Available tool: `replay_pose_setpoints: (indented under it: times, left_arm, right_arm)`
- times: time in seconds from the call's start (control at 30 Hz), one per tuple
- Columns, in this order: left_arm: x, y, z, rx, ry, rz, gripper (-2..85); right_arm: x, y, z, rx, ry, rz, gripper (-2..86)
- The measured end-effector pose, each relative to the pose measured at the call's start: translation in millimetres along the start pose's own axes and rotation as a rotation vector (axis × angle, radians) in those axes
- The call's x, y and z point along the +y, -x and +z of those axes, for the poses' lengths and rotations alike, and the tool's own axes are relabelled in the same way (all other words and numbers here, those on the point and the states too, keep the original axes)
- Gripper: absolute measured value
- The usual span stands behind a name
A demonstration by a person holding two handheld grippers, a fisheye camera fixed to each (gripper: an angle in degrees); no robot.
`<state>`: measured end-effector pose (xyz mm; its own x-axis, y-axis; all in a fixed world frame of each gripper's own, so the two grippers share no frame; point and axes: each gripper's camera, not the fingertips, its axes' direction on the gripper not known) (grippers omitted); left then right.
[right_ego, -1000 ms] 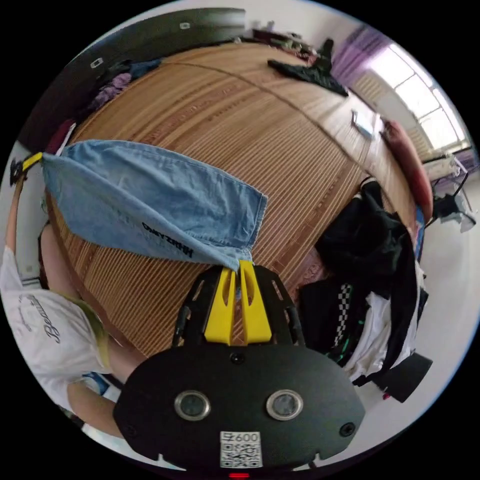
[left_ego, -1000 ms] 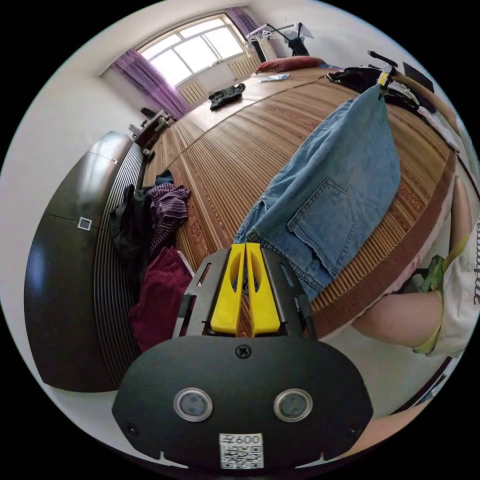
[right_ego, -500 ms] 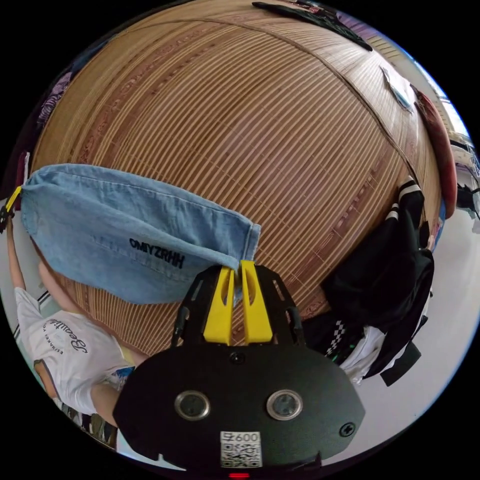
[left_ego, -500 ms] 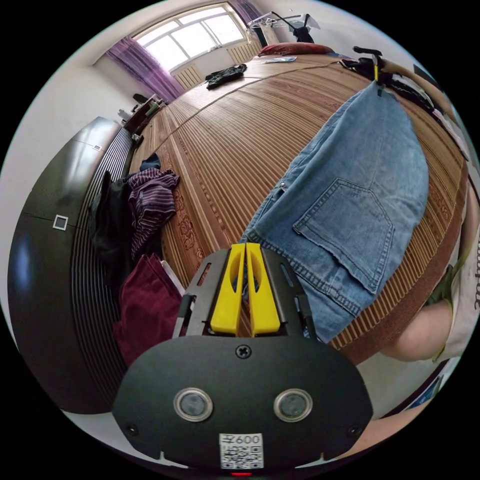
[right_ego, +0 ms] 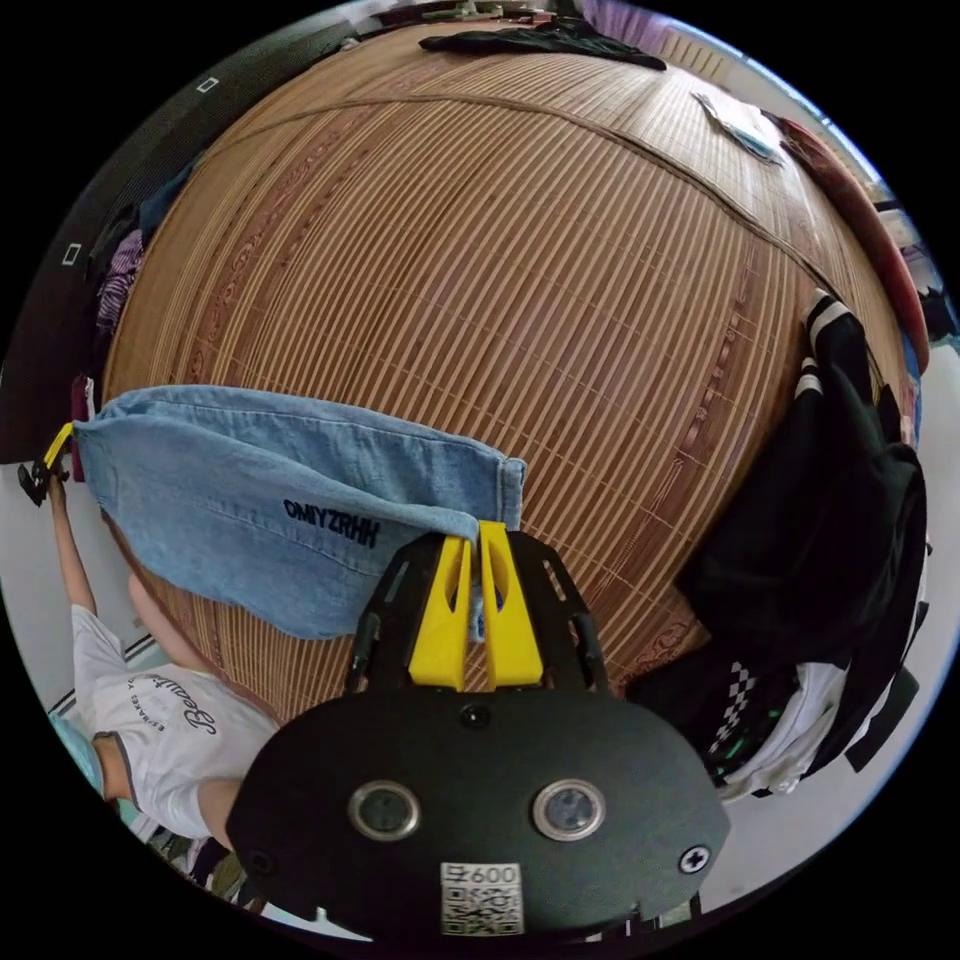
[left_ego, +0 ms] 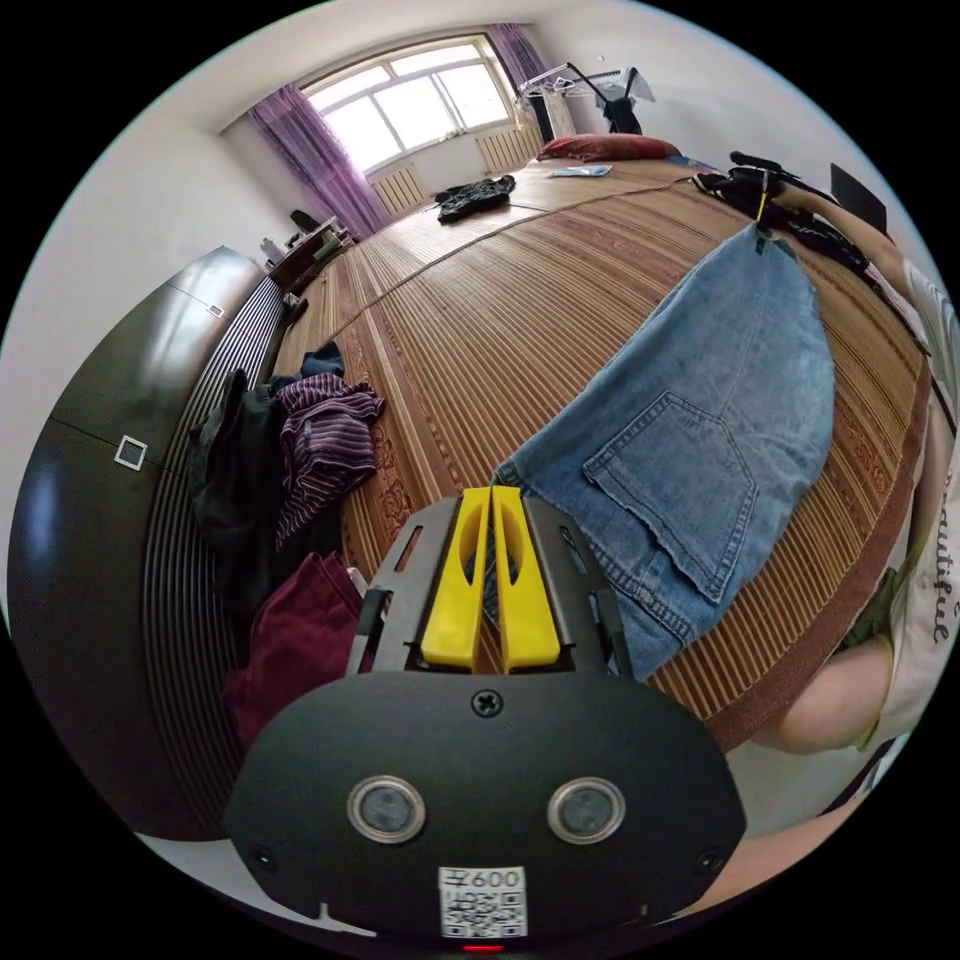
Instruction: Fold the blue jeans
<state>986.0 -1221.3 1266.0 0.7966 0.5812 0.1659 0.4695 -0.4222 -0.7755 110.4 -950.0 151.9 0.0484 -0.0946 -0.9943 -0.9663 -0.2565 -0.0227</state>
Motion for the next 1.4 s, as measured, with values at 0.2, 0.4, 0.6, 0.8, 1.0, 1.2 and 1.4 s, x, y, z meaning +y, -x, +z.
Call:
replay_pose_setpoints:
  times: [0.2,0.4,0.6,0.8,1.0,1.2,1.4]
  left_arm:
    - [-38.2,45.8,35.5,0.025,0.082,-0.024,1.0]
    - [-62.1,98.4,55.1,0.047,0.074,-0.095,1.2]
    - [-85.5,146.8,92.7,0.027,0.156,-0.178,1.7]
    - [-52.4,239.8,23.5,0.084,-0.207,-0.493,1.4]
    - [-47.8,270.2,20.9,0.001,-0.043,-0.416,2.4]
    - [-39.9,307.7,52.9,0.120,0.131,-0.450,13.1]
    - [-7.1,333.2,22.8,0.100,-0.001,-0.434,7.7]
  right_arm:
    - [-18.5,-26.0,-26.7,-0.039,-0.034,0.022,-0.9]
    - [-30.1,-48.7,-50.1,-0.052,-0.065,0.072,-0.8]
    - [-15.9,-65.7,-78.8,-0.070,-0.198,0.156,-0.4]
    - [64.9,-96.5,-131.2,-0.165,-0.572,0.299,1.1]
    - [108.7,-120.1,-139.4,-0.449,-0.695,0.324,3.9]
    - [106.1,-91.9,-141.0,-0.315,-0.581,0.236,4.3]
    - [133.4,-49.0,-158.9,-0.104,-0.635,0.195,-0.1]
